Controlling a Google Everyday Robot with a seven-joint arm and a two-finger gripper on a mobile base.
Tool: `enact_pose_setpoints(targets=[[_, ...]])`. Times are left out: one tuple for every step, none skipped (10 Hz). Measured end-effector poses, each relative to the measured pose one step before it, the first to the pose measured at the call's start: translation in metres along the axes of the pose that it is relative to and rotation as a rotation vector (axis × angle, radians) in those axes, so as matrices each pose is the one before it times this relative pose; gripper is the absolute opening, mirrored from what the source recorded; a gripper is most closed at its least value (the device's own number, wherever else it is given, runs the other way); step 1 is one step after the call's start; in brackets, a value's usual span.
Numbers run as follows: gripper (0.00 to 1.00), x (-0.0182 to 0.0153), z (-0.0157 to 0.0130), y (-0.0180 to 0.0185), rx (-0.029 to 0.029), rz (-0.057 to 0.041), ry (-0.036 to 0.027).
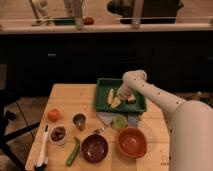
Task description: Place banana in table surface
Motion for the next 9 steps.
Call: enact_pose_setpoints(targets=[[0.8, -0.00274, -0.00077, 0.00084, 0.00237, 0.00891, -0.00121], [0.8, -0.00354, -0.00001, 0.00163, 0.00031, 0.00967, -0.00023], [0.8, -0.00429, 0.00051, 0.00155, 0.00066, 0.01444, 0.00067], [0.8, -0.00483, 0.00067, 0.00082, 0.00128, 0.01549, -0.00043], [0.8, -0.00283, 0.00184, 0.00106, -0.00108, 0.00949, -0.00014], [0.8, -0.00331, 0.00212, 0.0007, -0.00264, 0.01047, -0.00064], [0.8, -0.00286, 0.00402, 0.00135, -0.00478, 0.00858, -0.00127], [0.8, -0.00179, 0.00205, 0.00046, -0.00196, 0.00344, -0.00377], [0.8, -0.00217, 0.00133, 0.00041, -0.00146, 0.0007, -0.00597]])
